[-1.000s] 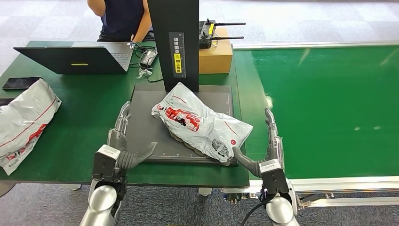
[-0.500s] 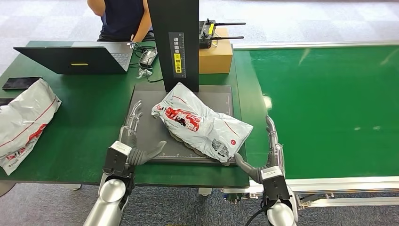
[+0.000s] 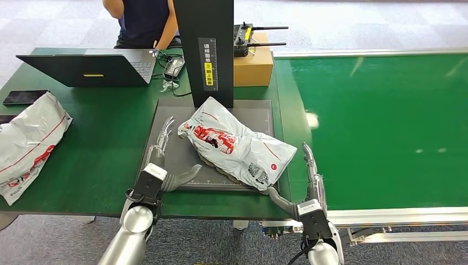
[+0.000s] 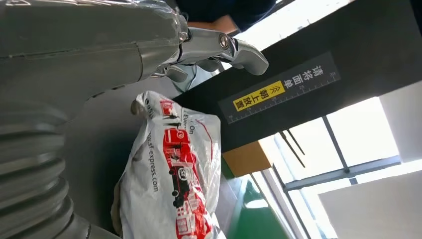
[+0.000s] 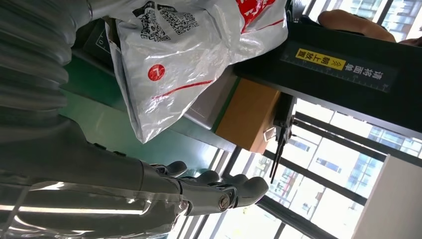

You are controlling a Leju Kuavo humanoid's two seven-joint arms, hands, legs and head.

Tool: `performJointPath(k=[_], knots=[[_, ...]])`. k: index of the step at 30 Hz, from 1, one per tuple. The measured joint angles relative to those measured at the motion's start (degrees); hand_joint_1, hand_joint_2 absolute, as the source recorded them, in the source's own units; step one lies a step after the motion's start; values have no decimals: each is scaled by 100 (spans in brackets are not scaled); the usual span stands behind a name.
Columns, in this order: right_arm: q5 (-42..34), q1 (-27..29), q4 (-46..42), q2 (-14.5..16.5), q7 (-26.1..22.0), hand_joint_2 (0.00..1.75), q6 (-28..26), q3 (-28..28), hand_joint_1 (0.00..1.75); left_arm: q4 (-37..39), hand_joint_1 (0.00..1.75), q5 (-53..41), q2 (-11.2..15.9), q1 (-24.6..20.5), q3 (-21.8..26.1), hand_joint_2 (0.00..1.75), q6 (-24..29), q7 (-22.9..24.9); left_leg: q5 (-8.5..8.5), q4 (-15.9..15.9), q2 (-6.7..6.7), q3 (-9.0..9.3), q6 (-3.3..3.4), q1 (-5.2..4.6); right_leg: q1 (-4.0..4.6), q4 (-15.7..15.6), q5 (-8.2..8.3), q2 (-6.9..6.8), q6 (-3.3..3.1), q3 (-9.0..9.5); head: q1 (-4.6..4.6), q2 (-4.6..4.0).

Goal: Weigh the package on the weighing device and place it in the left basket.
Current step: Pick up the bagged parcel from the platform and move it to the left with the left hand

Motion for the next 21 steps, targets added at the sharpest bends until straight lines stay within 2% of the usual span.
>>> performJointPath(k=[11, 21], knots=[[34, -144, 91, 1, 73, 175, 119, 165, 0, 149, 0, -1085, 16, -682, -357, 175, 27, 191, 2, 0, 0, 0, -1, 0, 0, 1, 1, 0, 0, 1, 0, 0], [104, -390, 166, 1, 202, 175, 260, 364, 0, 384, 0, -1625, 134, -1214, -887, 175, -489, 498, 2, 0, -1, 0, -1, 0, 0, 1, 1, 0, 0, 0, 1, 0]])
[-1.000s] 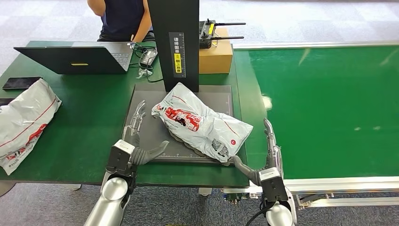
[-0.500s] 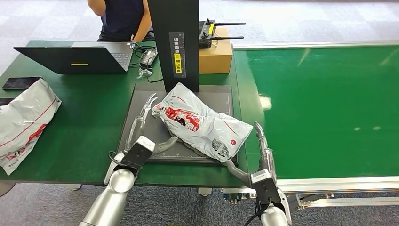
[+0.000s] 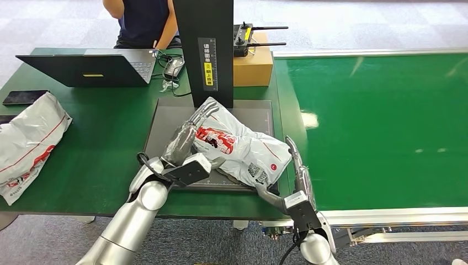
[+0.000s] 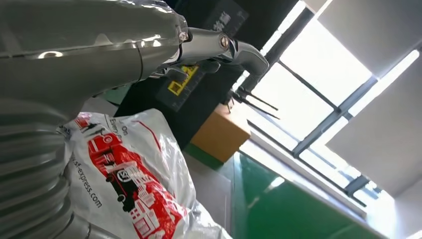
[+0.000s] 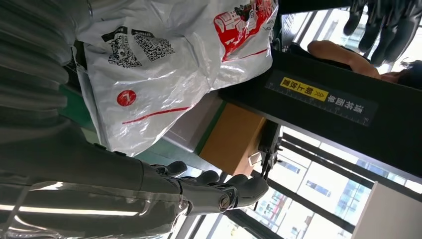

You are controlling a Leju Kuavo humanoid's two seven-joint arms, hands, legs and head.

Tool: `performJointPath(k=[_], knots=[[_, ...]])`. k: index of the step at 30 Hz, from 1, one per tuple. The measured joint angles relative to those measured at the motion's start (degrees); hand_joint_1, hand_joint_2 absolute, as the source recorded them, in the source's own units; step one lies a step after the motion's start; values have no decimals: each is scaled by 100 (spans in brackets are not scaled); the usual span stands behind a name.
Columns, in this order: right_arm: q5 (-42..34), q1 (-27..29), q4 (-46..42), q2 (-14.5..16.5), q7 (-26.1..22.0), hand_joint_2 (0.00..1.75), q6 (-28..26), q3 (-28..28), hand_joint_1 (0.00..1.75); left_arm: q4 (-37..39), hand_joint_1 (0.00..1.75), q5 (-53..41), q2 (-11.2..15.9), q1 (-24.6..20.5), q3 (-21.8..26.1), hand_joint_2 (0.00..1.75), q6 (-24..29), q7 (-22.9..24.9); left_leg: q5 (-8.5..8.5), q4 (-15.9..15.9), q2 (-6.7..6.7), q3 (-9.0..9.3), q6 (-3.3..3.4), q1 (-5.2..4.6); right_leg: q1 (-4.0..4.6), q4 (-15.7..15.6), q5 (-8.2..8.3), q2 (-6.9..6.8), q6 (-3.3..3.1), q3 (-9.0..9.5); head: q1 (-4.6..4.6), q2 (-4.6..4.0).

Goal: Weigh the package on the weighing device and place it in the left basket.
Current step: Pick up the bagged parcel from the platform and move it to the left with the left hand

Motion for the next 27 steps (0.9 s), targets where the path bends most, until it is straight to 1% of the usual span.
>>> performJointPath(k=[6, 15, 21, 27], knots=[[-2, 4, 4, -1, 50, 175, -45, 78, 0, 434, 0, -127, 69, -414, -249, 175, -340, 30, 0, 0, 0, 0, -1, 0, 0, 0, 0, 0, 0, 0, 0, 0], [-52, -101, 34, -1, 49, 175, -29, 297, 0, 1241, 0, -253, 120, -1072, -596, 175, -613, 100, 2, 0, 0, 0, -2, 0, 0, 1, 1, 0, -1, 0, -1, 0], [-52, -149, 34, -1, 57, 175, -21, 441, 0, 1801, 0, -314, 81, -1508, -812, 175, -736, 120, 3, 0, 0, 0, -3, 0, 0, 1, 1, 0, -1, 0, -1, 0], [-54, -139, 32, 0, 61, 175, -32, 497, 0, 2275, 0, -443, -16, -1785, -994, 175, -827, 219, 3, 0, 0, 0, -3, 0, 0, 1, 1, 0, -1, -1, 0, 0]])
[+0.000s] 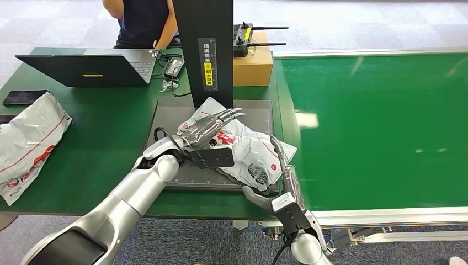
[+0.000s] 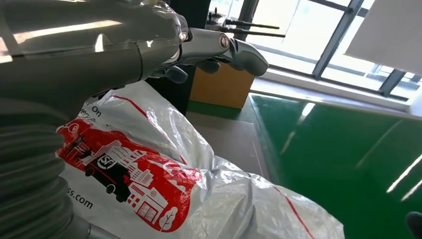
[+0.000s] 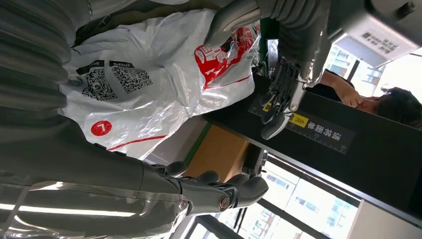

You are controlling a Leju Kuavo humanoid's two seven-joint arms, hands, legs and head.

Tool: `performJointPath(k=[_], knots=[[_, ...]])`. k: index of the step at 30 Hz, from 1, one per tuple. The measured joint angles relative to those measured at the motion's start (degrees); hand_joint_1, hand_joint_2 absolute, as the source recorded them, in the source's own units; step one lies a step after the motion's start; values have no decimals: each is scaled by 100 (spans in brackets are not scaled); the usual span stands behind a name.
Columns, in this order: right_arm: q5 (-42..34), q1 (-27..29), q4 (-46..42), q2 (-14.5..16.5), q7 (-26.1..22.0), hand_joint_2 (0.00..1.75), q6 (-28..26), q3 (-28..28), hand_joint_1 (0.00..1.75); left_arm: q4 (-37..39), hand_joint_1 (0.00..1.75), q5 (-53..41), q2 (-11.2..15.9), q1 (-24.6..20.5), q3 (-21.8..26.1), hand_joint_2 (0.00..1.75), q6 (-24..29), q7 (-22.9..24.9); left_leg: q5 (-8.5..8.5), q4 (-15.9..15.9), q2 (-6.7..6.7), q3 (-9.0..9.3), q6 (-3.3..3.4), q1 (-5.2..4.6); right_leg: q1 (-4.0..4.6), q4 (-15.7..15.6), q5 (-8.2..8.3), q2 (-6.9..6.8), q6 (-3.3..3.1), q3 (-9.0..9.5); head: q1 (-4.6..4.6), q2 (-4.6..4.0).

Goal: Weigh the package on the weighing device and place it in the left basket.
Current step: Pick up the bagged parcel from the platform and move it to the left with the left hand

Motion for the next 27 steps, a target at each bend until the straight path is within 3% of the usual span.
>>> performJointPath(k=[12, 19, 27], knots=[[66, 90, -137, 25, 71, 175, 34, 40, 0, 887, 0, -281, -164, -401, -332, 175, -373, 541, 0, 0, 1, 0, 0, 0, 0, 0, 0, 1, 0, 0, -1, 0], [89, 39, -175, 32, 57, 175, 89, 179, 0, 1268, 0, -643, -295, -426, -643, 175, -590, 1085, 0, 0, 0, -1, 0, 0, 0, 0, 0, 1, 0, 0, 1, 0], [74, -39, -175, 31, 55, 175, 42, 280, 0, 1445, 0, -747, -388, -428, -810, 175, -627, 1253, 0, 0, -1, 0, 0, 0, 0, 0, 0, -1, 0, 1, 0, 0]])
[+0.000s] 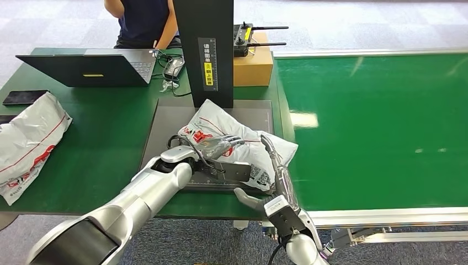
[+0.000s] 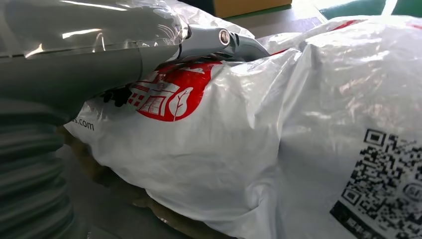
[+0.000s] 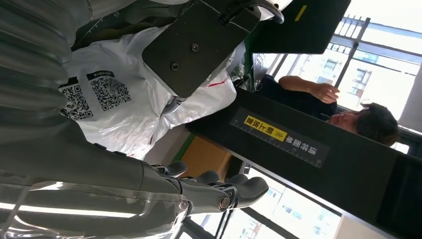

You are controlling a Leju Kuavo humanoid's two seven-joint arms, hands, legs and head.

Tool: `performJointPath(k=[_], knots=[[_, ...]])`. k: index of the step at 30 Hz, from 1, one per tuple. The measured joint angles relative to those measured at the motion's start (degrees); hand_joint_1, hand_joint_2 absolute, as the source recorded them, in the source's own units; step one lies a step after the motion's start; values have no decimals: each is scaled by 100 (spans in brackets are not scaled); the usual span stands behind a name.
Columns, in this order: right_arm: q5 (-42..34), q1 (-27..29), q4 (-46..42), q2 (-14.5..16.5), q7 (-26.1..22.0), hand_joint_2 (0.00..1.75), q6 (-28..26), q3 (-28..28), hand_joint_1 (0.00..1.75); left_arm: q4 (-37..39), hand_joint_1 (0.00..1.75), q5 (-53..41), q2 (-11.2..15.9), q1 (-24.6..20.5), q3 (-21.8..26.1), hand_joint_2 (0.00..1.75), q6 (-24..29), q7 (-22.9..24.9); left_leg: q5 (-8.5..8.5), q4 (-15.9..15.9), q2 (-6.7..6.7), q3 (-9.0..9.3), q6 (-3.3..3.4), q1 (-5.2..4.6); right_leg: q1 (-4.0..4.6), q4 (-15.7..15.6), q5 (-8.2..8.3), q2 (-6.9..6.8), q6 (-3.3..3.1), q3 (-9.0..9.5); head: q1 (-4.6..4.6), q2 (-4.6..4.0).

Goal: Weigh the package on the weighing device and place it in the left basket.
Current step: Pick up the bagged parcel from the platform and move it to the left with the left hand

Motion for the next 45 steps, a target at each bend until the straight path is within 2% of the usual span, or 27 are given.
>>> performJointPath(k=[2, 4, 6, 16, 26, 34, 45], knots=[[-8, 5, -1, -1, 1, 175, -43, 4, 0, 21, 15, -15, -11, 0, -15, 175, 29, 3, 0, 0, 0, 0, 0, 0, 0, 0, 0, 0, 0, 0, -1, 0], [-13, 11, -4, -2, 4, 175, -77, 7, 0, 38, 102, -21, -17, 1, -34, 175, 87, -5, 0, 0, 0, 1, 0, 0, 0, 0, 0, 0, 0, 0, -1, 0], [-25, 25, -20, -4, 13, 175, -103, 8, 0, 55, 175, -16, -24, 1, -47, 175, 171, -27, 0, 0, 0, 1, 0, 0, 0, 0, 0, 0, 0, 0, -1, 0], [-108, 94, -89, -8, 20, 175, -116, 9, 0, 69, 175, 332, -30, -7, 55, 175, 957, -343, 0, 0, 1, -1, 0, 0, 0, 0, 0, 1, 0, 0, 0, 0], [-108, 87, -76, -9, 19, 175, -147, 9, 0, -20, 175, 804, 66, -21, 563, 175, 1907, -840, 0, 0, 1, -2, -1, 1, 1, 1, 0, 1, 0, -1, -1, 0], [-113, 107, -73, -10, 19, 175, -261, 9, 0, -492, 175, 1941, 243, 110, 1405, 175, 2177, -1498, 0, -1, 1, -2, -1, 1, 1, 2, -1, 1, -1, -1, -1, 0], [-219, 104, -30, -45, 17, 175, -253, 38, 0, -1826, 175, 3177, 577, 898, 2408, 175, 2518, -1987, 0, -3, 2, -4, -1, 1, 2, 2, -3, 1, -4, -3, 0, 0]])
